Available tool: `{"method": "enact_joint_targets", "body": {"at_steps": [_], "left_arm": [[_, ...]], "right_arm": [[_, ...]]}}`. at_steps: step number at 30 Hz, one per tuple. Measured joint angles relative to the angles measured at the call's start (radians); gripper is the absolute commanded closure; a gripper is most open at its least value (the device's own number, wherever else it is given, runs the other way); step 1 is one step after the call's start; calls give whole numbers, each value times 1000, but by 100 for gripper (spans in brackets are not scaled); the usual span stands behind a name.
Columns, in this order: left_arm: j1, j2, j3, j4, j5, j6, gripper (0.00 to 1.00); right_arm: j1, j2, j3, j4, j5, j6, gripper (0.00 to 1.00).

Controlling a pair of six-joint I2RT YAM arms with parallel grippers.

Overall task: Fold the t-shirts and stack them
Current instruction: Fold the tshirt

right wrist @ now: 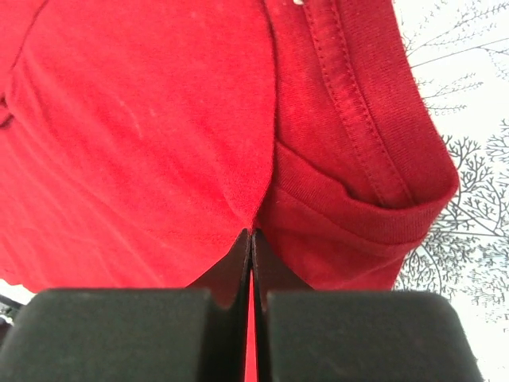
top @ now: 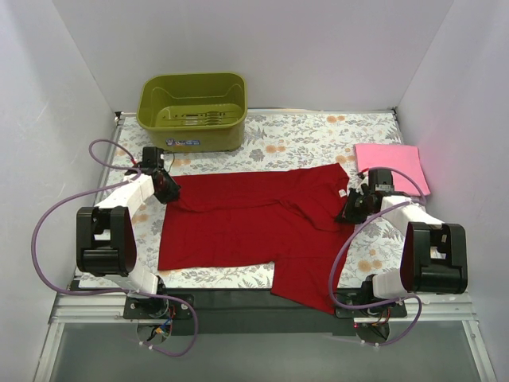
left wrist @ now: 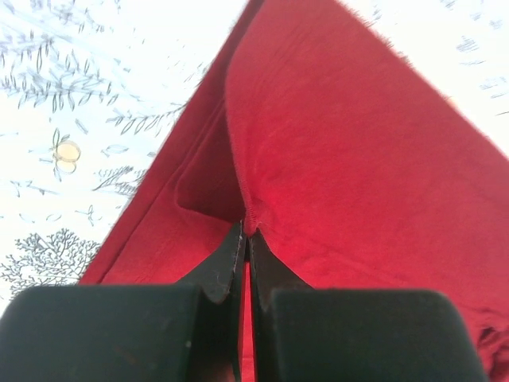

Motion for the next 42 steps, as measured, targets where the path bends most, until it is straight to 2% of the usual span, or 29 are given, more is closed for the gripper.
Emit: {"method": "enact_joint_targets", "body": {"at_steps": [4, 10, 18, 25, 31, 42], "left_arm": [[0, 0, 66, -21, -4, 0, 100], [0, 35, 221, -42, -8, -2, 100], [1, 169, 415, -47, -19, 3, 100], [29, 248, 525, -51, -25, 15, 100], [67, 277, 570, -53, -11, 26, 100], [68, 313, 647, -46, 45, 58, 100]], "right_arm": [[0, -7, 49, -22, -6, 4, 99], [0, 9, 264, -35, -4, 13, 99], [-1, 157, 595, -40, -2, 33, 99], [-34, 266, 779, -54, -21, 68, 99], [-48, 317, 845, -58, -42, 90, 99], [-48, 332, 847, -58, -114, 127, 99]]}}
